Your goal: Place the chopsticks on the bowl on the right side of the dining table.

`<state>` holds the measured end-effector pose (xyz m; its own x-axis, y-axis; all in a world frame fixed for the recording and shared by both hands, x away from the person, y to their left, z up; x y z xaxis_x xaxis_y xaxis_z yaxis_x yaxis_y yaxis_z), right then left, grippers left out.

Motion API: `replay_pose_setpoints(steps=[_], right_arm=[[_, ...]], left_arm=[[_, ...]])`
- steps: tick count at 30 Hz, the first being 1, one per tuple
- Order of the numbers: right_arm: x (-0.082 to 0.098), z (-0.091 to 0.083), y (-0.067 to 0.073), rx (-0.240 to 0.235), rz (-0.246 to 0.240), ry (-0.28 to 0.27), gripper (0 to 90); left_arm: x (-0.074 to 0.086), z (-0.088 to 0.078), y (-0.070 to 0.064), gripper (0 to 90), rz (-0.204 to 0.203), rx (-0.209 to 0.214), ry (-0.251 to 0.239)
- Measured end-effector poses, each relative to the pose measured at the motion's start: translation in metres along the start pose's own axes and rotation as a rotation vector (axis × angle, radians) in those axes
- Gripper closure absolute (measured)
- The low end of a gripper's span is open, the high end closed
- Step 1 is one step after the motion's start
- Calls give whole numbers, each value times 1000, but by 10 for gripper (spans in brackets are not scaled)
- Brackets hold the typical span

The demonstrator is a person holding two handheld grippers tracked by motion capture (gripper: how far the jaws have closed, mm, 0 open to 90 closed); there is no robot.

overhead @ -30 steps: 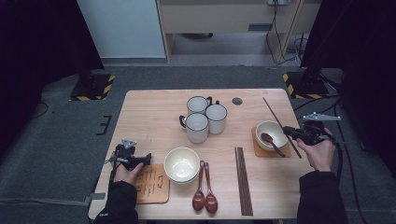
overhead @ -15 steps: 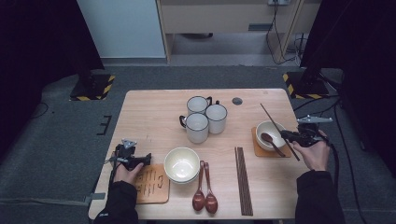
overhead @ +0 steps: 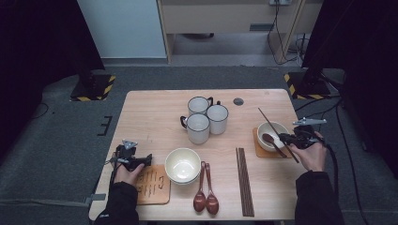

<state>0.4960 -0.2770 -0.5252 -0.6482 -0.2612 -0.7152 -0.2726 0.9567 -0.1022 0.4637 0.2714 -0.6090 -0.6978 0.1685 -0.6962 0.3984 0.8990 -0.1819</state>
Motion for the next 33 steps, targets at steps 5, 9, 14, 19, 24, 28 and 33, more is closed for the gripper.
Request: replay_pose_setpoints(steps=[5, 9, 14, 19, 24, 28, 33], right_arm=[[2, 3, 3, 4, -10, 13, 851], [2, 3, 3, 6, -14, 9, 851], [2, 4, 4, 6, -13, 8, 850], [1, 4, 4, 5, -13, 3, 836], [-2, 2, 2, 12, -6, -20, 759], [-6, -7, -1, 13, 20, -53, 739], [-10, -19, -2, 4, 45, -76, 701]], left_arm=[[0, 0, 0, 0, 0, 0, 0], [0, 0, 0, 0, 0, 0, 0], [0, 0, 0, 0, 0, 0, 0], [0, 0, 0, 0, 0, 0, 0], [0, 0, 0, 0, 0, 0, 0], [0, 0, 0, 0, 0, 0, 0], [0, 0, 0, 0, 0, 0, 0]])
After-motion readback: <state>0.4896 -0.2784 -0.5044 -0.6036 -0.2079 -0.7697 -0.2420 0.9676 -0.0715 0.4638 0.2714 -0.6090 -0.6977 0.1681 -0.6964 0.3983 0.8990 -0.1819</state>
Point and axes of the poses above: each handheld gripper's, and its own axes: z roughly forward along the jaws, x roughly out of its underside, y roughly to its left, the point moved 10 cm from there along z, roughly forward along the jaws, and after that the axes turned 15 degrees about x, right-handed, at the moved point
